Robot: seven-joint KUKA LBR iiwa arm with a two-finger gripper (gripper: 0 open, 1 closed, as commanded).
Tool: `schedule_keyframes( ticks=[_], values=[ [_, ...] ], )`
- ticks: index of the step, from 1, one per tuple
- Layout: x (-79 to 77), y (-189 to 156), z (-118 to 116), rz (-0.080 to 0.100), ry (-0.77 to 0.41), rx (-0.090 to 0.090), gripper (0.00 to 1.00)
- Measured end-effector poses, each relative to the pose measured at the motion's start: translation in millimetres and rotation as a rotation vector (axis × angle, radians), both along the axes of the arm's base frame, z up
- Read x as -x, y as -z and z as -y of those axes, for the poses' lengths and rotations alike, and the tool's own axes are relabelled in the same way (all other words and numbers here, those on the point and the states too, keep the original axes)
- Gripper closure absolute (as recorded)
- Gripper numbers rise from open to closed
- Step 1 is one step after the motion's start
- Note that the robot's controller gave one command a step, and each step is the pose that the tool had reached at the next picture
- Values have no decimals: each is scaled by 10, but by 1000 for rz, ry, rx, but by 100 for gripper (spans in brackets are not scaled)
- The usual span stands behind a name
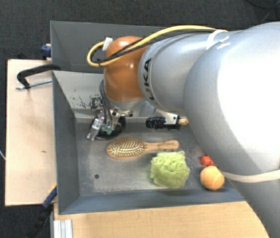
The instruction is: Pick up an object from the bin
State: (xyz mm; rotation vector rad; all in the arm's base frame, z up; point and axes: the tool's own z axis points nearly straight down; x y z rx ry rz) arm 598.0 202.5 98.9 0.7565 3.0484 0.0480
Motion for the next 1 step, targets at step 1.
schedule_keyframes(
  ticks=[1],
  values=[
    [0, 0, 0, 0, 0, 0, 100]
  ],
)
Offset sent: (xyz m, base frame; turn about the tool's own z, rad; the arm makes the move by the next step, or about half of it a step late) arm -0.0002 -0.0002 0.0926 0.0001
